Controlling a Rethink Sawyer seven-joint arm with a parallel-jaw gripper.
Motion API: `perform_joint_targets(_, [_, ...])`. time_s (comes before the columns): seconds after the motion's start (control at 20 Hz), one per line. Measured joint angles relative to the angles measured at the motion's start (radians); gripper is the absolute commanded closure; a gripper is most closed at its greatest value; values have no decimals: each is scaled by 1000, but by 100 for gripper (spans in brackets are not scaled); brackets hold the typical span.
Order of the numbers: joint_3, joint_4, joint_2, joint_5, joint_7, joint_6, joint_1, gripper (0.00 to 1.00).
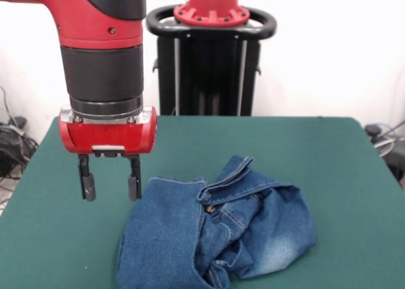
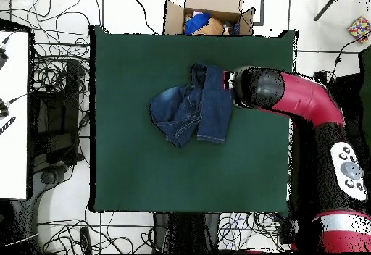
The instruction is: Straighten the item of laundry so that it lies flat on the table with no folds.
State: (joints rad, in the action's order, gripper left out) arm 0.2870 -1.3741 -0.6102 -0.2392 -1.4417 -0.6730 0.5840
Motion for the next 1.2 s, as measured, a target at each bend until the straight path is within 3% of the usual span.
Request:
perform_joint_targets(0.35, [0, 48, 0, 0, 0, -49, -10, 0])
perform_joint_targets(0.75, [-12, 199, 26, 0, 0, -204, -69, 0])
perform_joint_targets(1.2, [-44, 216, 27, 0, 0, -205, -131, 0])
